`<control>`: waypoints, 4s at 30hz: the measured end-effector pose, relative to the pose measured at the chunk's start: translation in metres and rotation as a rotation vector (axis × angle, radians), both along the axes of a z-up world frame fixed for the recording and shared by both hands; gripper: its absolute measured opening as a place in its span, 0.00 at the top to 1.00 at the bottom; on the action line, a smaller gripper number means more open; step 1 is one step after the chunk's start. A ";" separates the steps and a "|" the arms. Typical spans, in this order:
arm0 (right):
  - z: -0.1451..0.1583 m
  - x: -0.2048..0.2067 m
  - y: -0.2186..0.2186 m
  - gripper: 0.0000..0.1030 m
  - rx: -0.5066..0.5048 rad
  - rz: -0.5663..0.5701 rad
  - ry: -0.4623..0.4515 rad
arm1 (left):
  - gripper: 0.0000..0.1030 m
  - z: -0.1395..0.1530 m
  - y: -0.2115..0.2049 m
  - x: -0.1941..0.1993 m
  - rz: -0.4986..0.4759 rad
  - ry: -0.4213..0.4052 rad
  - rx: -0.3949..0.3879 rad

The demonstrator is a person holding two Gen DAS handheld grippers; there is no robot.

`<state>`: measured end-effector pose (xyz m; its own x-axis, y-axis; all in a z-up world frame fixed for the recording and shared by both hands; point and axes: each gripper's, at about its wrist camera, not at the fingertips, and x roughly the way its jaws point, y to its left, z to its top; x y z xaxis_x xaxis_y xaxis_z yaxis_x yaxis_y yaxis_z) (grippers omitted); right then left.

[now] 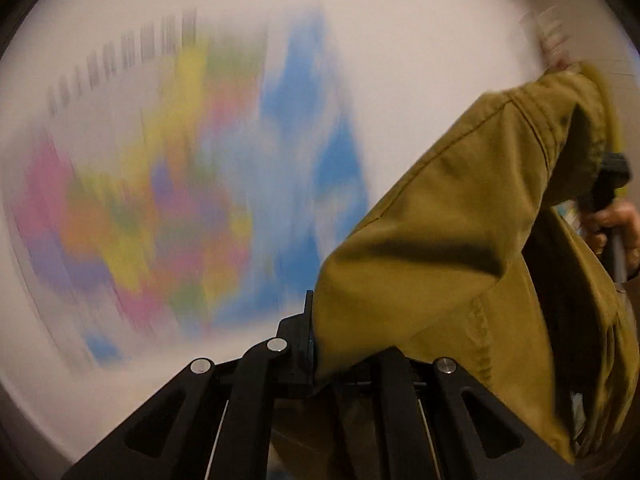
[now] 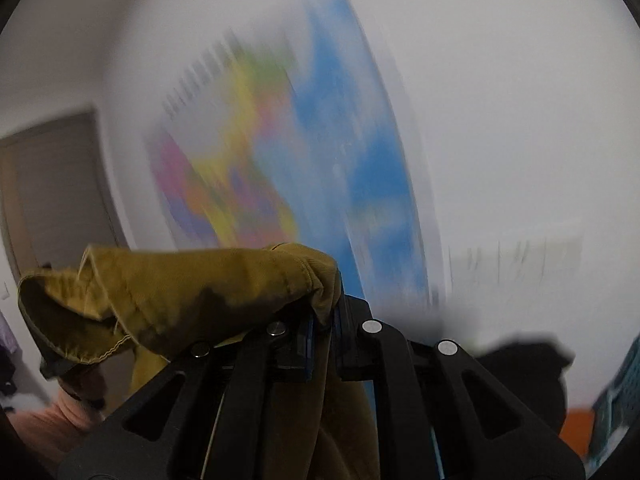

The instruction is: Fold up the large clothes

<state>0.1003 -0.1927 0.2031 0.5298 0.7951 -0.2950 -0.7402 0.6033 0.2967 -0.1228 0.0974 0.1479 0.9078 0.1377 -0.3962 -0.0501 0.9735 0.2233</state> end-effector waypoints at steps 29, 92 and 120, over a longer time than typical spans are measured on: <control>-0.239 -0.026 0.082 0.85 -0.738 0.082 0.192 | 0.34 -0.179 0.006 0.168 -0.347 0.368 0.186; -0.279 -0.059 -0.064 0.06 -0.337 -0.132 0.481 | 0.18 -0.164 0.143 0.096 -0.093 0.396 -0.272; -0.236 -0.069 -0.140 0.22 -0.237 -0.545 0.307 | 0.27 -0.163 0.144 -0.030 0.032 0.312 -0.209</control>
